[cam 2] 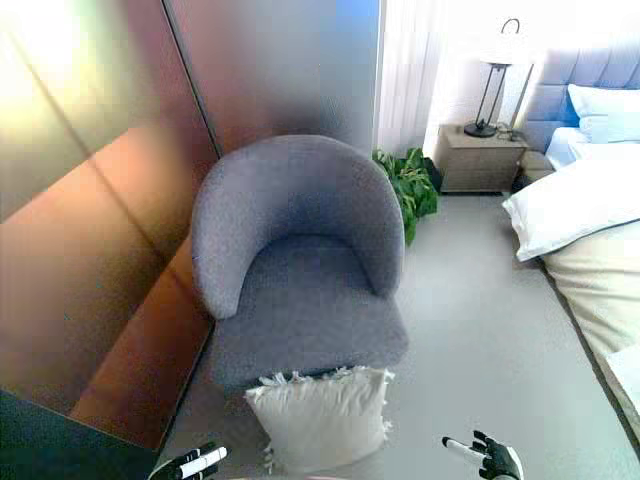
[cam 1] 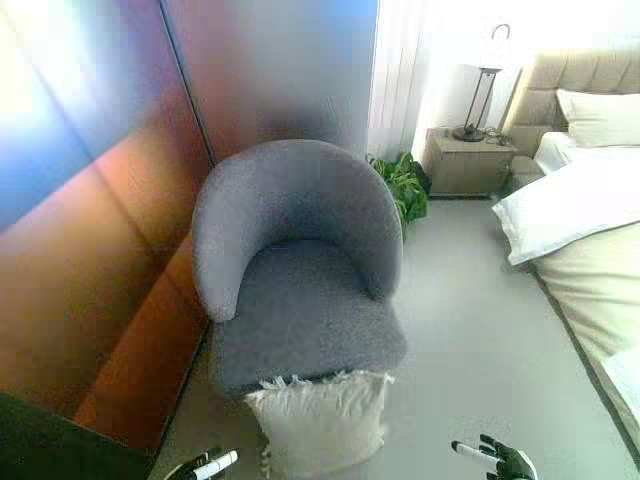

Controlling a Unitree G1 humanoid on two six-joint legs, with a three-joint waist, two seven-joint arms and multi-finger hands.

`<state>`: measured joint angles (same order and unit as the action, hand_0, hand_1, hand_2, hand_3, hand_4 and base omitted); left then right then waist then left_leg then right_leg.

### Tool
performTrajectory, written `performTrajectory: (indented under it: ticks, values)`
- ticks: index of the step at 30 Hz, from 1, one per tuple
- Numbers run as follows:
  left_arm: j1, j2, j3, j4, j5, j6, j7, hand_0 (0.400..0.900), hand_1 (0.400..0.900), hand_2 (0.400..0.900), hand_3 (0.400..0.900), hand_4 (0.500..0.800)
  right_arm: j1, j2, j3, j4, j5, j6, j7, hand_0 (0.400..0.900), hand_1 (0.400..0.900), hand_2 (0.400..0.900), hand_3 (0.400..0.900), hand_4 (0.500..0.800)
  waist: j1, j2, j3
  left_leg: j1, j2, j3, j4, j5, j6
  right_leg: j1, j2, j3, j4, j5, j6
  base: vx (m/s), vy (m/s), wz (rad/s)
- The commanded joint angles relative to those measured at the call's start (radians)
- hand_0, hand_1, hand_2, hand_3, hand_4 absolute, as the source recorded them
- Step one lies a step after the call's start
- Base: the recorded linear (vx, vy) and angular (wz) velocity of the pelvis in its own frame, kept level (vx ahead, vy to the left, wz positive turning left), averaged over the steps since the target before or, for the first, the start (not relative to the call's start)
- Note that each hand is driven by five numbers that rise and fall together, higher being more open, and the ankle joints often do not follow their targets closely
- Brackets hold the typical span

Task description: Pick up the pillow and put it on the sofa.

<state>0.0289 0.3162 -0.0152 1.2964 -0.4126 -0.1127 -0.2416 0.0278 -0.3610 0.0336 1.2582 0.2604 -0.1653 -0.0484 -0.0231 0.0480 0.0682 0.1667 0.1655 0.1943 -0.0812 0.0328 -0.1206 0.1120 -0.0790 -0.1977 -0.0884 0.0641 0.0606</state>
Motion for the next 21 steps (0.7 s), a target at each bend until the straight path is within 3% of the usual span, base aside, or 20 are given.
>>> performTrajectory:
  ticks: [1, 9, 16, 21]
  values:
    - [-0.068, 0.06, 0.027, 0.01, -0.053, -0.05, -0.024, 0.9, 0.9, 0.9, 0.9, 0.8, -0.1, -0.033, -0.019, 0.02, -0.015, -0.059, -0.015, 0.9, 0.9, 0.9, 0.9, 0.8, -0.006, -0.026, 0.007, -0.024, -0.002, -0.016, 0.017, -0.047, 0.026, 0.023, -0.056, -0.03, 0.081, -0.136, 0.046, 0.0, 0.0, 0.0]
    - [-0.058, 0.05, 0.036, 0.019, -0.046, -0.081, 0.018, 0.9, 0.9, 0.9, 0.9, 0.8, -0.089, -0.029, -0.022, 0.024, -0.024, -0.066, -0.013, 0.9, 0.9, 0.9, 0.9, 0.8, -0.007, -0.026, 0.006, -0.022, -0.002, -0.017, 0.017, -0.047, 0.026, 0.024, -0.056, -0.032, 0.082, -0.137, 0.046, 0.02, -0.002, 0.0]
    - [-0.061, 0.062, 0.052, 0.018, -0.053, -0.077, 0.056, 0.9, 0.9, 0.9, 0.9, 0.8, -0.09, -0.033, -0.017, 0.019, -0.025, -0.069, -0.014, 0.9, 0.9, 0.9, 0.9, 0.8, -0.005, -0.024, 0.013, -0.023, -0.001, -0.02, 0.019, -0.045, 0.026, 0.023, -0.055, -0.035, 0.088, -0.14, 0.044, 0.01, -0.002, 0.01]
    - [-0.063, 0.071, 0.057, 0.013, -0.05, -0.075, 0.05, 0.9, 0.9, 0.9, 0.9, 0.8, -0.088, -0.037, -0.014, 0.008, -0.023, -0.072, -0.014, 0.9, 0.9, 0.9, 0.9, 0.8, -0.005, -0.024, 0.02, -0.028, -0.003, -0.024, 0.022, -0.044, 0.026, 0.019, -0.053, -0.035, 0.095, -0.145, 0.041, 0.04, -0.006, 0.05]
